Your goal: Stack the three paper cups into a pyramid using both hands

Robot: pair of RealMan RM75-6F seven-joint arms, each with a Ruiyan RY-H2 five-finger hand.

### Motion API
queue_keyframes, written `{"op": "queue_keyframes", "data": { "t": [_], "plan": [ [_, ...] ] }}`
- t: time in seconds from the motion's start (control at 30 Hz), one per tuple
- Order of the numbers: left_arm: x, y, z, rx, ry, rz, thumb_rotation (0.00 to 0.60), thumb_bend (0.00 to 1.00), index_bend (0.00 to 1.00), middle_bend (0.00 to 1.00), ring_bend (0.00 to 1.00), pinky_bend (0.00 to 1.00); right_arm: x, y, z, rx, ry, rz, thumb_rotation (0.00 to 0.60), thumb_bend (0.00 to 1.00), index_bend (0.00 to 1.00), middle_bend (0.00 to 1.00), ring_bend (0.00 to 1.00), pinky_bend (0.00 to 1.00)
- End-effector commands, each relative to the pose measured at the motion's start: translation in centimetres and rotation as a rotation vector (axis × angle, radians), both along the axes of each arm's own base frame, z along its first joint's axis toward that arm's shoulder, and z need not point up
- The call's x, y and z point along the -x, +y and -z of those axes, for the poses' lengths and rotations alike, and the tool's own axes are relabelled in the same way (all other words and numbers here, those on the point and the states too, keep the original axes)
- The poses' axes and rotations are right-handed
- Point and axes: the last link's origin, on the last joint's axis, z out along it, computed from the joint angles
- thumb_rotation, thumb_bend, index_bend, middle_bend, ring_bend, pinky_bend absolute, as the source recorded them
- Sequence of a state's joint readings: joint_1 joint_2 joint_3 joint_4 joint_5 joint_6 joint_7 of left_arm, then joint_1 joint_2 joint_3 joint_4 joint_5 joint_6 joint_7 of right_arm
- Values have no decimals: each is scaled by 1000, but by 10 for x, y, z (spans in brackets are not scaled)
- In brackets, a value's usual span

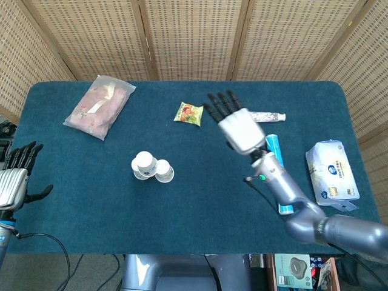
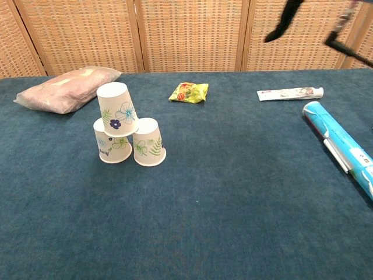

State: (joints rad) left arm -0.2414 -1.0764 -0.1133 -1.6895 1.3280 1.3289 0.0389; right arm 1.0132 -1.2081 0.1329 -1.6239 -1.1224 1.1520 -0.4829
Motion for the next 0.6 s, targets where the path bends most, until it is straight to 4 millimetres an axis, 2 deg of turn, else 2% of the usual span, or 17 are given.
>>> {"op": "queue_keyframes", "data": {
  "t": [0.03, 0.07, 0.1, 0.2, 0.33, 0.43, 0.6],
  "plan": [
    [-1, -3, 0, 1, -3, 8, 600, 265, 0, 0, 0, 0, 62, 32, -30, 44, 8, 53, 600, 0, 3, 0, 0, 0],
    [-2, -7, 0, 1, -5, 15, 600, 265, 0, 0, 0, 0, 90, 50, -40, 66, 20, 102, 600, 0, 0, 0, 0, 0],
    [-3, -10, 1, 2, -8, 18, 600, 265, 0, 0, 0, 0, 103, 61, -43, 75, 21, 116, 600, 0, 0, 0, 0, 0],
    [-3, -16, 3, 8, -15, 22, 600, 265, 0, 0, 0, 0, 128, 84, -48, 85, 18, 160, 600, 0, 0, 0, 0, 0],
    [0, -29, 6, 13, 0, 25, 600, 264, 0, 0, 0, 0, 175, 135, -47, 101, 4, 326, 600, 0, 0, 0, 0, 0],
    [2, -33, 8, 15, 13, 30, 600, 253, 0, 0, 0, 0, 186, 155, -44, 111, -22, 390, 600, 0, 0, 0, 0, 0],
    [7, -43, 14, 26, 37, 28, 600, 142, 0, 0, 0, 0, 199, 183, -39, 154, -95, 466, 600, 0, 0, 0, 0, 0]
  ]
}}
